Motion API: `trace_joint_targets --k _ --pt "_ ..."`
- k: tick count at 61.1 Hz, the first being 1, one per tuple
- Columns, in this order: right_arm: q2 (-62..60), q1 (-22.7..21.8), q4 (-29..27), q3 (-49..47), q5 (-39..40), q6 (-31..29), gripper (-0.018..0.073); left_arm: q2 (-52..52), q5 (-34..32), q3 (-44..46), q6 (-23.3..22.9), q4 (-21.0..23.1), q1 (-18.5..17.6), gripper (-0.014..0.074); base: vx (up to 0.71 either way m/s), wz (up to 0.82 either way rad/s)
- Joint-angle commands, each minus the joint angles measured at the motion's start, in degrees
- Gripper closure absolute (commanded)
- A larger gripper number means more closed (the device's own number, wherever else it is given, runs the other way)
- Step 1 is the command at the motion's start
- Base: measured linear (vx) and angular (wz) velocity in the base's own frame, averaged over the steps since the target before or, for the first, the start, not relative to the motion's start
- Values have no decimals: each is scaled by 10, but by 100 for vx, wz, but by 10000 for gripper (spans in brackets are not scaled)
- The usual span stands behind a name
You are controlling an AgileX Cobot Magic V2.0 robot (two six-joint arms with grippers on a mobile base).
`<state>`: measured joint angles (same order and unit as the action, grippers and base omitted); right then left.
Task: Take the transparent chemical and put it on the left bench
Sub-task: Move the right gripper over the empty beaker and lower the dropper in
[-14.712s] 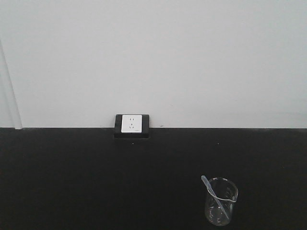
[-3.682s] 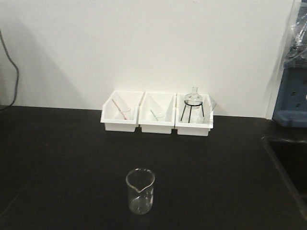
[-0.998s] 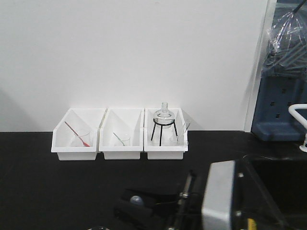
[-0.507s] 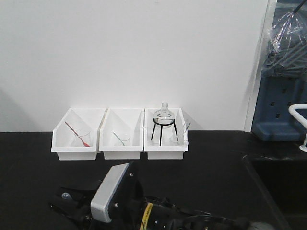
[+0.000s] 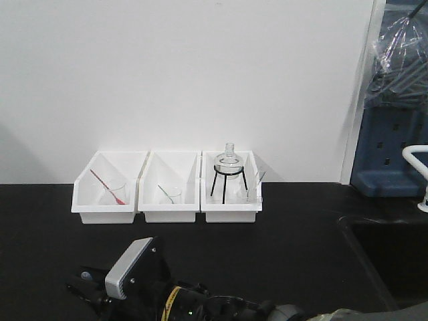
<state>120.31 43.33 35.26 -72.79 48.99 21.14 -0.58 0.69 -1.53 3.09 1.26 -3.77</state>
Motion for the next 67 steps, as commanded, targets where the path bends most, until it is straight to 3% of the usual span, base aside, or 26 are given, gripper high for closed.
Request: trace_joint_targets --k 1,17,27,34,41,46,56,67 --pt "-33 -1 -19 -19 41 -3 404 -11 -45 -9 -4 0 -1 600 0 0" --pt "-33 -1 4 -19 44 -1 67 -11 -45 -9 -4 0 -1 600 0 0" --pt "-41 -1 11 -19 40 4 2 -11 -45 -9 -4 0 -1 600 0 0" --pt "-79 -1 10 -19 -7 25 27 -11 -45 -9 -4 0 -1 600 0 0" --pt "-134 -1 23 -19 -124 86 63 -11 -45 -9 -4 0 -1 600 0 0" --pt "-189 -1 60 -19 -212 130 95 -11 -45 -9 -4 0 -1 600 0 0" --pt "-287 0 218 -19 -344 295 216 -11 -45 -9 -4 0 -1 600 0 0" --pt "-376 0 407 -14 -450 471 477 -11 -45 -9 -4 0 -1 600 0 0"
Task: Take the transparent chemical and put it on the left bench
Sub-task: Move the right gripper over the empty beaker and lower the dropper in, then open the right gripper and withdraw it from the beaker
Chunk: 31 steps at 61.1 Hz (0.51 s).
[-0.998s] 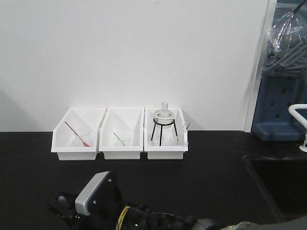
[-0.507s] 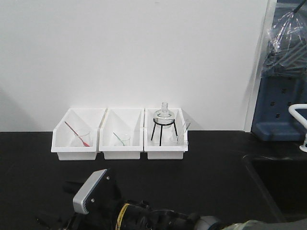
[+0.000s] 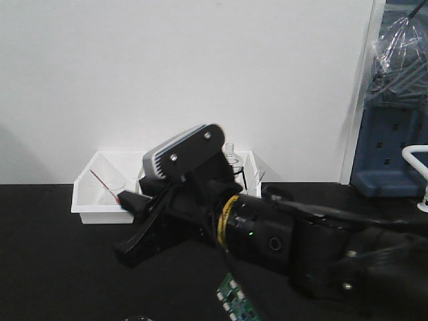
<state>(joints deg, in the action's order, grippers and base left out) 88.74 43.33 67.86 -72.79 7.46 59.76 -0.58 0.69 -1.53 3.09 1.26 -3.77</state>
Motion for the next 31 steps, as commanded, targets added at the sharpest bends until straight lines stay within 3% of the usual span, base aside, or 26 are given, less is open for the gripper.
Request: trace_joint_targets --k 1,4,6,16,31 --pt "-71 0 92 -11 -43 95 498 -11 -45 -9 -4 0 -1 600 0 0" --pt "-95 -1 129 1 -75 119 571 -11 -45 -9 -4 0 -1 600 0 0" --pt "-114 -1 149 13 -100 127 573 -11 -45 -9 -4 0 -1 600 0 0" --pt "-204 -1 151 89 -240 83 568 -11 -45 -9 -4 0 -1 600 0 0" --pt "-337 -1 -3 189 -403 -81 564 -11 -45 -9 -4 0 -1 600 0 0"
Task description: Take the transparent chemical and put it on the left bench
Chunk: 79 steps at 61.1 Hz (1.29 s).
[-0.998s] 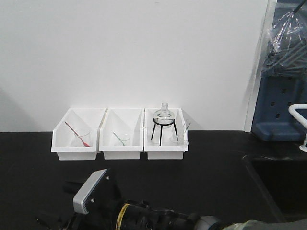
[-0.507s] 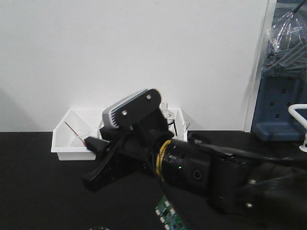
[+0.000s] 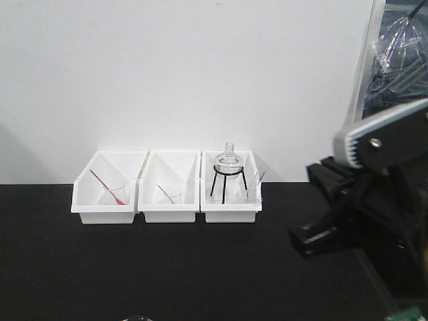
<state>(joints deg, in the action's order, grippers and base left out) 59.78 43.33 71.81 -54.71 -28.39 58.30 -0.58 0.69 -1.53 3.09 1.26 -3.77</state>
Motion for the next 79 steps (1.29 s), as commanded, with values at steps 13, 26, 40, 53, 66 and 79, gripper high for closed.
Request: trace_joint_targets --k 13,26,40,53,66,79 --pt "-188 -1 -214 74 -112 -183 562 -11 -45 -9 -4 0 -1 600 0 0" --pt "-339 -1 -250 143 -175 -184 562 -11 -45 -9 -4 0 -1 600 0 0" --pt "-452 -1 -302 156 -222 -174 561 -11 -45 -9 -4 0 -1 600 0 0" --pt "-499 -1 -311 156 -221 -174 561 -11 -45 -9 -4 0 -1 600 0 0" --pt "-504 -1 -305 156 -221 -174 561 -11 -45 -9 -4 0 -1 600 0 0" --pt "-492 -46 -302 208 -94 -153 561 -11 -45 -9 -4 0 -1 600 0 0"
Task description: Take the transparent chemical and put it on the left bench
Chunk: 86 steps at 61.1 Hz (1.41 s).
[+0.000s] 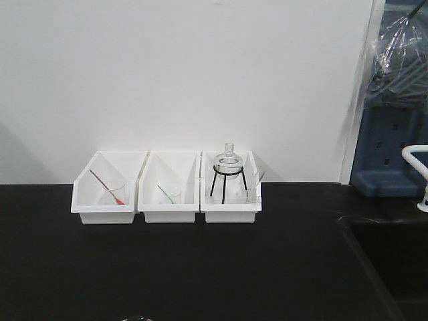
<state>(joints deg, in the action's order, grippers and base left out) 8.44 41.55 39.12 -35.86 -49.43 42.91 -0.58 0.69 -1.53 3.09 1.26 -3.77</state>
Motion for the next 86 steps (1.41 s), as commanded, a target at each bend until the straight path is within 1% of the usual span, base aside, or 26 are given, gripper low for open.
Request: trace_joint_targets --k 1,5,6,10,16,20,24,27,30,32,33,37,40,43,47,48,55,86 --pt "23 -41 27 35 146 -4 561 -11 -45 -9 -4 0 -1 600 0 0" --pt "27 -85 25 86 227 -16 561 -11 -45 -9 -4 0 -1 600 0 0" --pt "28 -102 23 98 257 -15 561 -11 -45 -9 -4 0 -1 600 0 0" --pt "29 -153 8 149 352 5 561 -11 -45 -9 -4 0 -1 600 0 0" --pt "29 -224 -4 202 450 50 561 -11 -45 -9 -4 0 -1 600 0 0" --pt "29 -266 -13 229 487 57 561 -11 -45 -9 -4 0 -1 600 0 0" --pt "29 -305 -63 255 511 43 561 -11 -45 -9 -4 0 -1 600 0 0" --pt "29 -329 -134 278 517 7 561 -11 -45 -9 -4 0 -1 600 0 0" --pt "29 -349 -209 303 528 -52 561 -11 -45 -9 -4 0 -1 600 0 0" --pt "29 -360 -262 322 540 -111 561 -11 -45 -9 -4 0 -1 600 0 0" --pt "28 -365 -282 329 546 -130 561 -11 -45 -9 -4 0 -1 600 0 0" --pt "27 -373 -355 360 572 -205 561 -11 -45 -9 -4 0 -1 600 0 0" --pt "22 -374 -391 372 584 -254 561 -11 -45 -9 -4 0 -1 600 0 0" --pt "12 -374 -407 381 588 -310 561 -11 -45 -9 -4 0 -1 600 0 0" --pt "-8 -374 -408 380 559 -359 561 -11 -45 -9 -4 0 -1 600 0 0" --pt "-50 -384 -407 380 512 -391 561 -11 -45 -9 -4 0 -1 600 0 0" --pt "-101 -396 -407 380 459 -390 561 -11 -45 -9 -4 0 -1 600 0 0" --pt "-98 -396 -408 380 456 -386 561 -11 -45 -9 -4 0 -1 600 0 0"
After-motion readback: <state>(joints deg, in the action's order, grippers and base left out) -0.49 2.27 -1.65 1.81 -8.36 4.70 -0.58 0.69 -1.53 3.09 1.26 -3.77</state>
